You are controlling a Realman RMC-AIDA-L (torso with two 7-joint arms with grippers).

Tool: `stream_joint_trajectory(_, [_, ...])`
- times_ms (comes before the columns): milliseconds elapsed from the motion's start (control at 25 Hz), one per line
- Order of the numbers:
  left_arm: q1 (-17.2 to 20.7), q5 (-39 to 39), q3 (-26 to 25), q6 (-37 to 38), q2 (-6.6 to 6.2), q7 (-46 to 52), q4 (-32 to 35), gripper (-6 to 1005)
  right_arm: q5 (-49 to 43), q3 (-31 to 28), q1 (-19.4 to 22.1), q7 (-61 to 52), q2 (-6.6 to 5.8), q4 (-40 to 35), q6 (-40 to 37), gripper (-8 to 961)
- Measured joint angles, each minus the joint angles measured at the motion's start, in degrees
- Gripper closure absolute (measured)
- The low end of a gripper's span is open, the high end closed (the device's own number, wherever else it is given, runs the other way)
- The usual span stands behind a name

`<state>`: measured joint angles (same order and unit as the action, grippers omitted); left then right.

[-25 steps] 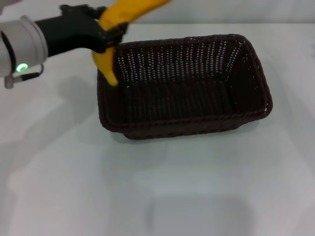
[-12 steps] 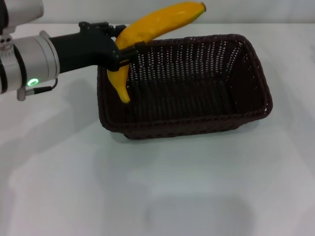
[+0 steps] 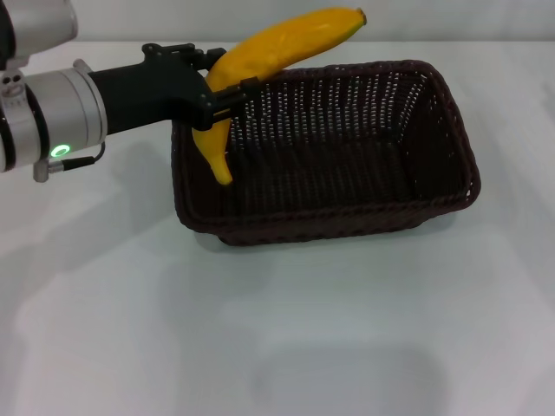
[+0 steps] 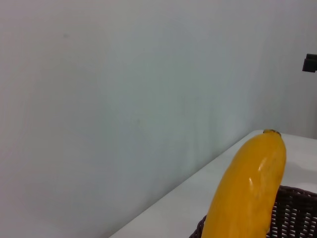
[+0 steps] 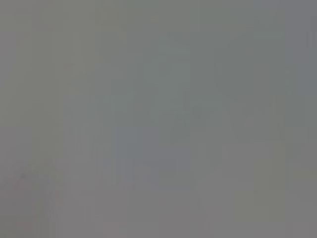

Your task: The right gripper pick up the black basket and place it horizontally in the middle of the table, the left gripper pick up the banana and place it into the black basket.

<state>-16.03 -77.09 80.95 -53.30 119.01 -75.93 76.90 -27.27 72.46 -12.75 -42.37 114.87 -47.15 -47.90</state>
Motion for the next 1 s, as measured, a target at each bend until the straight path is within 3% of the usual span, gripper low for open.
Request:
stream_joint_trajectory(840, [0.4, -2.6, -0.4, 0.7, 0.17, -1.0, -0.7, 412, 0.1, 0.1, 0.0, -0.1, 0.00, 0.4, -0.7, 305])
stream_joint_trajectory(960, [0.5, -2.8, -0.7, 1.3, 0.24, -1.1, -0.7, 194, 0.1, 0.1, 0.0, -0.1, 0.00, 0.4, -0.8, 305])
stream_joint_trajectory(1000, [0.6, -3.0, -0.7, 1.6, 0.25, -1.1, -0.7, 180, 0.1, 0.1, 0.0, -0.1, 0.00, 0.4, -0.9, 305])
